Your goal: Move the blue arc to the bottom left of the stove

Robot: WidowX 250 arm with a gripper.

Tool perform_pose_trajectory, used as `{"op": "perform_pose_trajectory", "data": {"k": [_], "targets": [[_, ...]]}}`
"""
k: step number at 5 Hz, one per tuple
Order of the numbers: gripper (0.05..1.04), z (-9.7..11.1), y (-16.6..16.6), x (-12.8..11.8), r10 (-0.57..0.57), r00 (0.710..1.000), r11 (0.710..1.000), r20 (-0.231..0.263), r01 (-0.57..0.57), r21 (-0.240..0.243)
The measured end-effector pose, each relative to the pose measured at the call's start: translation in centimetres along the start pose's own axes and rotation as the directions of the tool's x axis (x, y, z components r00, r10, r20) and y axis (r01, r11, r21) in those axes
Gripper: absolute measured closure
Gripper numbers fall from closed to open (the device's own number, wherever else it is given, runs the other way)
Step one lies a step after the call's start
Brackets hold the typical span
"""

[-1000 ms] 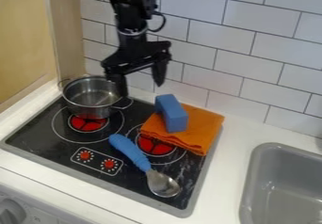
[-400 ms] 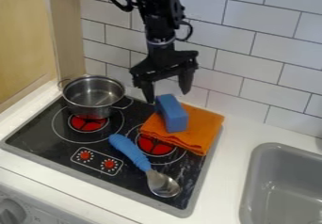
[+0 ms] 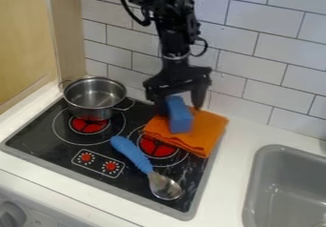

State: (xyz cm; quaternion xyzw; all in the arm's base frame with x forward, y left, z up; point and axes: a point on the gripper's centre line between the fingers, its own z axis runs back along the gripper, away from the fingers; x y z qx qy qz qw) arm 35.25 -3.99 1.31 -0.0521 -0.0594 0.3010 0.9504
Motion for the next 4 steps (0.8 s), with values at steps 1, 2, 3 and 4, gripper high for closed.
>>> {"op": "perform_pose_trajectory", "data": {"k": [1, 2, 3, 4], "targets": [[0.437, -0.34, 0.35, -0.15, -0.008, 1.0, 0.999, 0.001, 0.008, 0.049], [0.496, -0.32, 0.22, -0.19, -0.012, 1.0, 0.999, 0.003, 0.012, 0.05], [0.496, -0.32, 0.19, -0.22, -0.013, 1.0, 0.999, 0.004, 0.013, 0.05], [0.497, -0.18, 0.67, -0.32, -0.009, 1.0, 0.996, -0.008, 0.01, 0.085]]}}
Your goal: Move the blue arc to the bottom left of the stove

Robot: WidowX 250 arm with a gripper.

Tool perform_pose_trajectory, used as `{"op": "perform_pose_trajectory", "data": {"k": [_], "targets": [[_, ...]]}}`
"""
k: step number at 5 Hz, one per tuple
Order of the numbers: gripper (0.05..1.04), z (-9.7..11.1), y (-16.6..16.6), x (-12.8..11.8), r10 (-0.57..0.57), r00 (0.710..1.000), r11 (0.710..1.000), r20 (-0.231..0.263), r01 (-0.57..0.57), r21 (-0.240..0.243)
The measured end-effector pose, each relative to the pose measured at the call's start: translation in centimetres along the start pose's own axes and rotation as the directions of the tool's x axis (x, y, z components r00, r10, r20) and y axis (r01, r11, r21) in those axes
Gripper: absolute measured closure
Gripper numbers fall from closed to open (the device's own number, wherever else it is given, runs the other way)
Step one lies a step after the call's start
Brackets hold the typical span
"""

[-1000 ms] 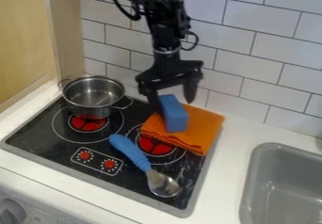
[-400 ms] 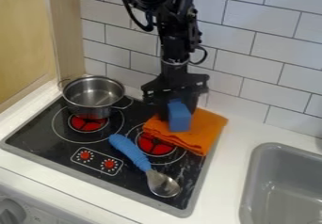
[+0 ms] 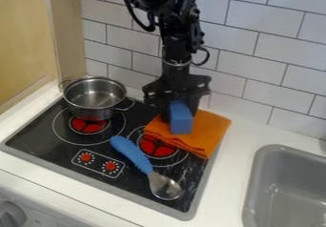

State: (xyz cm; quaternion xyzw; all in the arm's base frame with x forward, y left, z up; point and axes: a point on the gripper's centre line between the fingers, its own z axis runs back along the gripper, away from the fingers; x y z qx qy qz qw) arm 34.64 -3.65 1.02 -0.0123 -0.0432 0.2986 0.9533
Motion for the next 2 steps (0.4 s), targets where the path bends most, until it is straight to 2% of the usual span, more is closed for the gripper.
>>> {"op": "perform_pose_trajectory", "data": {"k": [1, 2], "targets": [[0.497, 1.6, -0.5, 0.6, 0.0, 1.0, 0.998, 0.014, -0.001, 0.068], [0.497, 2.8, -0.7, 0.5, 0.013, 0.999, 0.996, 0.039, -0.016, 0.083]]}}
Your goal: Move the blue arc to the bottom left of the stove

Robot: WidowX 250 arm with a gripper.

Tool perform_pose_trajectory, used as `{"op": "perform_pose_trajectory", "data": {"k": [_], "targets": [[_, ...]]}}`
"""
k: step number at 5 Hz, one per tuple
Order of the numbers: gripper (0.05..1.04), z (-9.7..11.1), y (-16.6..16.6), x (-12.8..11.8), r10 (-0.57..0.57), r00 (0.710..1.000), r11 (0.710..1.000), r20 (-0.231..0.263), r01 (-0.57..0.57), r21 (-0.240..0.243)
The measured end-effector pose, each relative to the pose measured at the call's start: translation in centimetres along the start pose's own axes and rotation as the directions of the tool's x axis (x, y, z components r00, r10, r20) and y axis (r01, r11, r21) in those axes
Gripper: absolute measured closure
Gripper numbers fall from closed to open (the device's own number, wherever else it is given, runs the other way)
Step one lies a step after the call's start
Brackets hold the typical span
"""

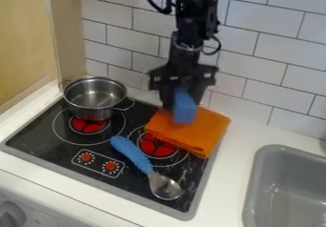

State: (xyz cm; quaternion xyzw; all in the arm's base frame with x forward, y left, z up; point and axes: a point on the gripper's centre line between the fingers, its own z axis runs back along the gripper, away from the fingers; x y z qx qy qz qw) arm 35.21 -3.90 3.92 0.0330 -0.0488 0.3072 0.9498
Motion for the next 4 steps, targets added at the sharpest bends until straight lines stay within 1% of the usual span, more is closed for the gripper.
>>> {"op": "perform_pose_trajectory", "data": {"k": [1, 2, 3, 4], "targets": [[0.497, 4.7, 0.8, 0.3, 0.075, 0.992, 0.994, 0.101, -0.066, -0.089], [0.497, 5.2, 3.3, -0.5, 0.159, 0.981, 0.985, 0.109, -0.15, -0.089], [0.497, 5.8, 6.1, -0.9, 0.265, 0.957, 0.962, 0.121, -0.254, -0.1], [0.497, 5.7, 9.1, -2.0, 0.383, 0.917, 0.923, 0.113, -0.375, -0.09]]}}
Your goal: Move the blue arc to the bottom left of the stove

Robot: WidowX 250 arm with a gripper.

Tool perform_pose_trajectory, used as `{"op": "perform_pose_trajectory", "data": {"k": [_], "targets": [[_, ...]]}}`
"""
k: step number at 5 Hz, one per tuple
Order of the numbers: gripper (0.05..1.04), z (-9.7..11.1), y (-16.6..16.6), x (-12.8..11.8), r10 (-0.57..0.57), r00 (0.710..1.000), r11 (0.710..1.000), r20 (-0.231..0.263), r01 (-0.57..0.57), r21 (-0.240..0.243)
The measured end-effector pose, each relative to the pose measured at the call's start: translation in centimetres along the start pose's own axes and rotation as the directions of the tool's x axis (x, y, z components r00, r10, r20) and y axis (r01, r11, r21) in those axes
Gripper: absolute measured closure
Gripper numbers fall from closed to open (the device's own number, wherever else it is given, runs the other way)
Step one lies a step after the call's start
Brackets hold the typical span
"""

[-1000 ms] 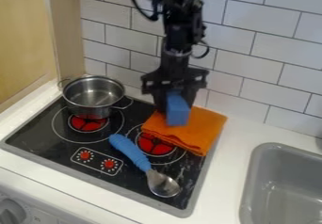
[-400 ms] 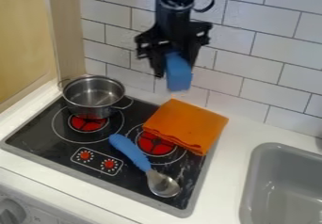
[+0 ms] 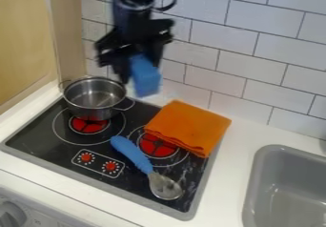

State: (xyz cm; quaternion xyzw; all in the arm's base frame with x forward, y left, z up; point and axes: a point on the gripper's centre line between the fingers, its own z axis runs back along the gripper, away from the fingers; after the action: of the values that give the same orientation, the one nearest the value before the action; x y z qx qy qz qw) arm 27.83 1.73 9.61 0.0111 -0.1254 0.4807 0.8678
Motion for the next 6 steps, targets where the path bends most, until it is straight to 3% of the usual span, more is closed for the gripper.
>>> {"op": "perform_pose_trajectory", "data": {"k": [1, 3, 5, 6], "targets": [[0.497, -0.1, 2.9, 0.6, 0.11, 0.994, 0.994, 0.006, -0.11, 0.026], [0.497, -0.5, 7.3, 1.9, 0.27, 0.963, 0.962, 0.015, -0.27, 0.032], [0.497, -3.1, 9.5, 2.6, 0.306, 0.952, 0.951, 0.024, -0.307, 0.04], [0.497, -5.2, 10.4, 2.5, 0.31, 0.951, 0.946, -0.009, -0.307, 0.102]]}}
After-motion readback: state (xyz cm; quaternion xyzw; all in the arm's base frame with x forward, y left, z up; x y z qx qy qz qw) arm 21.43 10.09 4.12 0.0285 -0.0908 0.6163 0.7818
